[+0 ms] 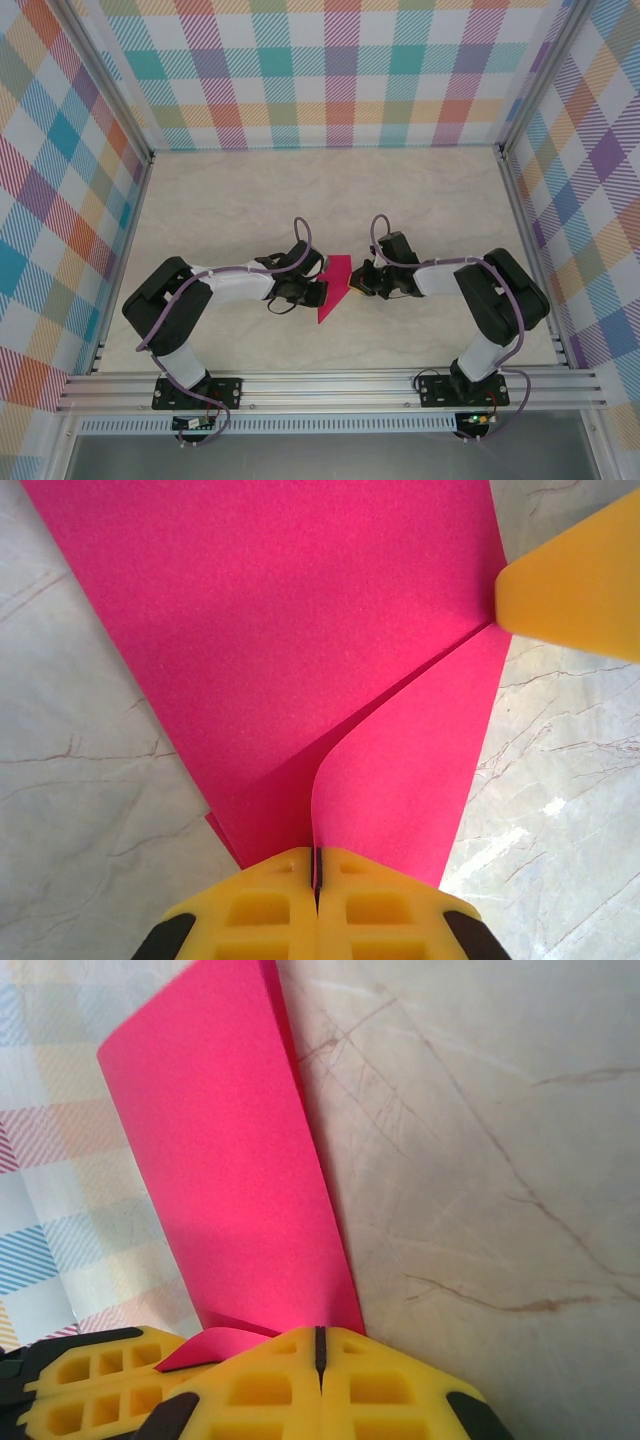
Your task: Fold a paper plane with a square sheet of paper (pick it up from the middle)
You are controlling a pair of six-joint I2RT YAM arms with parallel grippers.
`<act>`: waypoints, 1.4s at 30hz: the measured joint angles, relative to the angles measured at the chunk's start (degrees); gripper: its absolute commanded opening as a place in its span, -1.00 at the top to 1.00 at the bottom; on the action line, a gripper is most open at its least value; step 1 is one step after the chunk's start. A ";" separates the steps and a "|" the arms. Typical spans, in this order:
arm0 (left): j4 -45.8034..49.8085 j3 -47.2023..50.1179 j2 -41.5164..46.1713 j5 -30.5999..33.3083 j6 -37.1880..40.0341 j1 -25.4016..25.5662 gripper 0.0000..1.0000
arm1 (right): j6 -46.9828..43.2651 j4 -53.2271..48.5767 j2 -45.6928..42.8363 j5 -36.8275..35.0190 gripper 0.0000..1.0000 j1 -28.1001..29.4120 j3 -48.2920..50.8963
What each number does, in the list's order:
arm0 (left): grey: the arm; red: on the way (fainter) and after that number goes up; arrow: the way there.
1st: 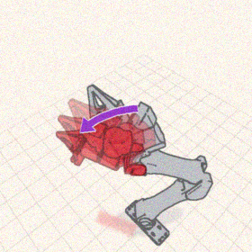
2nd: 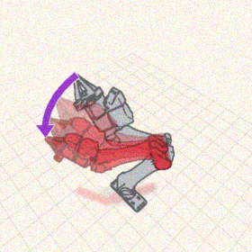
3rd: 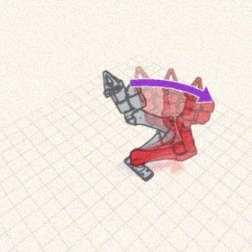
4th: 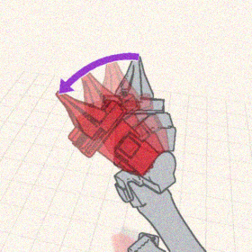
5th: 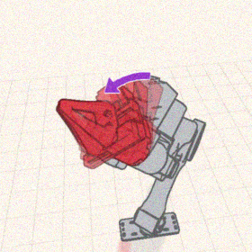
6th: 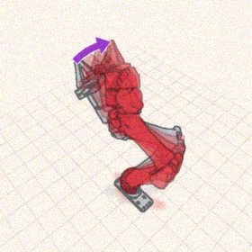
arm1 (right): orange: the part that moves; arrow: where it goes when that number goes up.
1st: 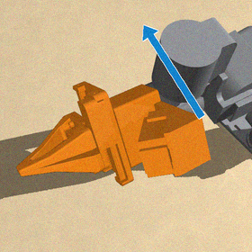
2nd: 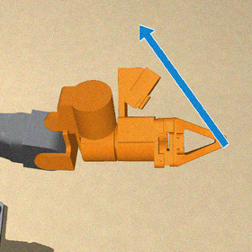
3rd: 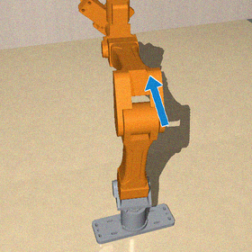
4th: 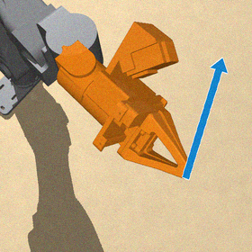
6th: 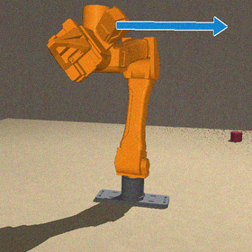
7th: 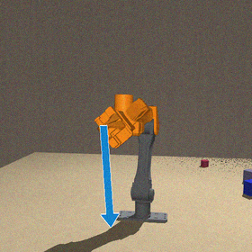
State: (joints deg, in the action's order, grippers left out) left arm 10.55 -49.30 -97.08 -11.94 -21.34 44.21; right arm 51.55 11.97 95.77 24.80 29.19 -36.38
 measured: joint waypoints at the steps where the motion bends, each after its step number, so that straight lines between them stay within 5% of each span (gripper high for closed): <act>1: 0.00 0.00 0.00 0.02 0.00 -0.02 1.00 | -0.02 -0.28 -0.39 0.00 1.00 -0.28 -0.11; 19: 0.02 -0.04 0.00 0.04 0.00 0.00 1.00 | -1.55 -1.99 3.69 1.75 1.00 -1.36 -3.72; 31: 0.04 -0.07 0.00 0.15 0.00 0.00 1.00 | -2.75 -6.86 -2.49 3.02 1.00 -1.18 -4.46; 42: 0.50 -0.37 -0.04 0.15 -0.02 0.00 1.00 | -4.07 -8.92 4.85 3.58 1.00 0.07 -7.26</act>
State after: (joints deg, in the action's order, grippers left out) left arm 11.05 -49.67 -97.12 -11.79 -21.37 44.21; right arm 47.48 3.05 100.62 28.38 29.26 -43.64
